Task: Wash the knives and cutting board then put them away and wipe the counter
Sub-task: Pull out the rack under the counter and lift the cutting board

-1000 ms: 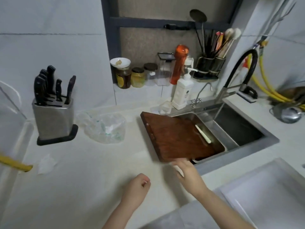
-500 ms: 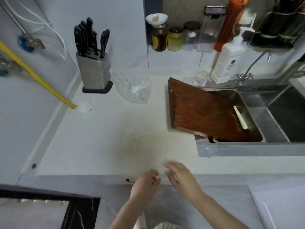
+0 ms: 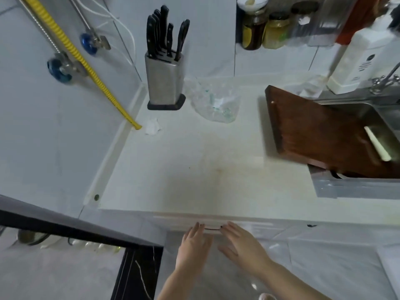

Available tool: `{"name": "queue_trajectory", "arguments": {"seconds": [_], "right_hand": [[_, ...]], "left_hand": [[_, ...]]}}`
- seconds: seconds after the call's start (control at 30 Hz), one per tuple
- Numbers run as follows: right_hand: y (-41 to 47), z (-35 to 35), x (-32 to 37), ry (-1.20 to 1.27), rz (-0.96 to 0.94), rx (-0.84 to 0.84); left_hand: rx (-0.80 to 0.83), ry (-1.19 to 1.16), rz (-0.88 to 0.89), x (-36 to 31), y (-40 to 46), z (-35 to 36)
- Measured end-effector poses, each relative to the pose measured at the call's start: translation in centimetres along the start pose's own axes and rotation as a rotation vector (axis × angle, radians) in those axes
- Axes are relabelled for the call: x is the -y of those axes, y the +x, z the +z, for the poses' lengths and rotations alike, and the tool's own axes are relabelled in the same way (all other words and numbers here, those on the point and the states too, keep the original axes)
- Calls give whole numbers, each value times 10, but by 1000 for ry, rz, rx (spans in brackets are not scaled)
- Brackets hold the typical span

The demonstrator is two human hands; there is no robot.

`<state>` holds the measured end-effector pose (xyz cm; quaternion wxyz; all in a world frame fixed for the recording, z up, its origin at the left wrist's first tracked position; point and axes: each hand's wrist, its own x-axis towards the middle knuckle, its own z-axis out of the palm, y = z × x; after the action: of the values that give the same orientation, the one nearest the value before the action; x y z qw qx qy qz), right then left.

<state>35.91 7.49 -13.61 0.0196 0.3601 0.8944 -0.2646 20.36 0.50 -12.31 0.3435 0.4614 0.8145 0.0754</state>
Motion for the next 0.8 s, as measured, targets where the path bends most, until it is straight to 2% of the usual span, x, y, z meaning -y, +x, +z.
{"name": "queue_trajectory", "arguments": {"seconds": [0.07,0.13,0.23,0.37,0.57,0.8], "right_hand": [[7,14,7,-6,55,41],[14,26,11,-59,87,-42],[29,45,12,5,112,-61],[42,59,5,-23,214,-142],[49,52,7,-99,214,-138],[60,55,16,-157,266,-153]], "left_hand": [[33,79,70,16,8,0],[58,163,137,31,15,2],[63,226,194,49,27,6],[52,244,224,63,48,4],[-6,370,308,73,68,-2],[-63,424,313,65,79,1]]}}
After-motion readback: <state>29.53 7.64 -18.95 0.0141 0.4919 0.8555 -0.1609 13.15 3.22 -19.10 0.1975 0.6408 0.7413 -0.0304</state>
